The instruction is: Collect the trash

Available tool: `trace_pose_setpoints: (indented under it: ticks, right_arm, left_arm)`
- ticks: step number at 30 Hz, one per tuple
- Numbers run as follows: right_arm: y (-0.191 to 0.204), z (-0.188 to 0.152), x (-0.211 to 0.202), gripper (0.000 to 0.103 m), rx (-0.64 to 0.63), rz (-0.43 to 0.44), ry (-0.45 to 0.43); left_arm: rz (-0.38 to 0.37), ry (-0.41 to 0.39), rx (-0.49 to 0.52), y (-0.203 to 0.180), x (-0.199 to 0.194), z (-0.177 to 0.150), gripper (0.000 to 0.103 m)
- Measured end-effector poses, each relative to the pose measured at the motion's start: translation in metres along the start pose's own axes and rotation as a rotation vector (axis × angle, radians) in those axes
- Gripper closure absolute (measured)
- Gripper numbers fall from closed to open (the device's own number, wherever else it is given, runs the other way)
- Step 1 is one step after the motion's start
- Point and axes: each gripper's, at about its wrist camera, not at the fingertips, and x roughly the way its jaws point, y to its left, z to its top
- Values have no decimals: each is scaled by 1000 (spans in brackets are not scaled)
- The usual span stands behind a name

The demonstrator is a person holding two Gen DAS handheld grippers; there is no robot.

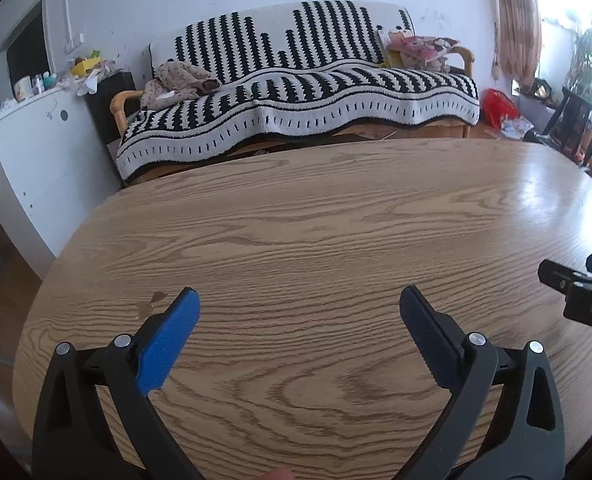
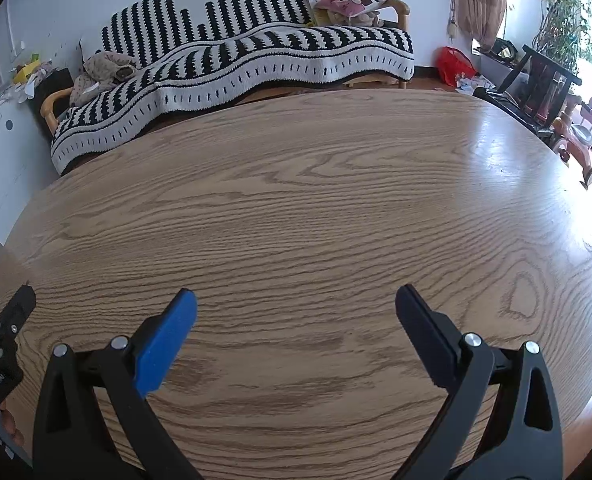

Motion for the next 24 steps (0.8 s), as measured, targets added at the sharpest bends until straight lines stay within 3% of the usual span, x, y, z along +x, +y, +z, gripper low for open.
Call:
trace_pose_setpoints:
  ticks: [10, 15, 20, 24]
  right_arm:
    - [1, 0, 1, 7, 1, 0, 2]
    - [2, -2, 2, 7, 2, -1, 6]
    - [1, -2, 2, 7, 3, -1, 7]
    - [1, -2, 2, 7, 2, 1, 10]
  left_arm:
    - [0, 6, -7, -1, -2, 2, 6]
    - [-35, 27, -59, 1, 1, 2, 6]
    - [5, 34, -41, -8, 1, 1, 6]
    - [-40, 54, -79, -6, 3, -1, 6]
